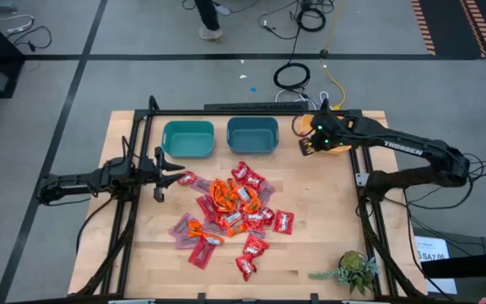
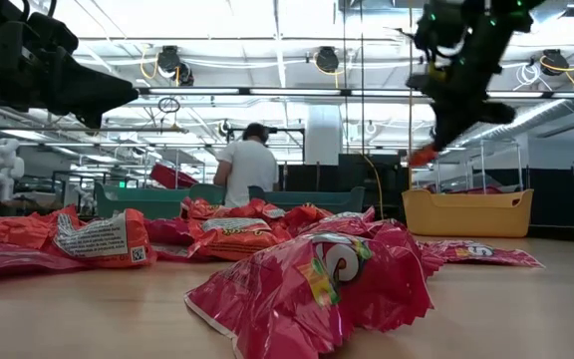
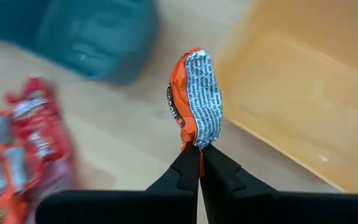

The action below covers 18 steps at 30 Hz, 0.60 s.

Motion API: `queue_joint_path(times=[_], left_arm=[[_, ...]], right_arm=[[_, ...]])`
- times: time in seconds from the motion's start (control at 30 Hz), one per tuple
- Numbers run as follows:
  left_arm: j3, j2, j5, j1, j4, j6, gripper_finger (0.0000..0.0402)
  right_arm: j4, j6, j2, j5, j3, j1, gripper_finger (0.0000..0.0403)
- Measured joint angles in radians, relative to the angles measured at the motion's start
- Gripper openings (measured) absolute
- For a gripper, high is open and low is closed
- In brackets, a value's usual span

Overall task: Sort candy
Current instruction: Put the orange chocolate into the yellow bin

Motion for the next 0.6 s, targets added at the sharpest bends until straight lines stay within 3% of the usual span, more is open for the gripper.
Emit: queue_joint_path(times=[0.3,0.6], left_arm=[[0.000,0.000,0.000,0.000,0.000,0.000,0.0118],[0.000,0.000,0.000,0.000,0.000,0.000,0.0118]], right_arm=[[0.030,0.004,-0.007,0.004,-0.072,-0.181,0.0000],[0.053,-0.043,-0.007,0.024,-0.074,-0.271,0.0010]])
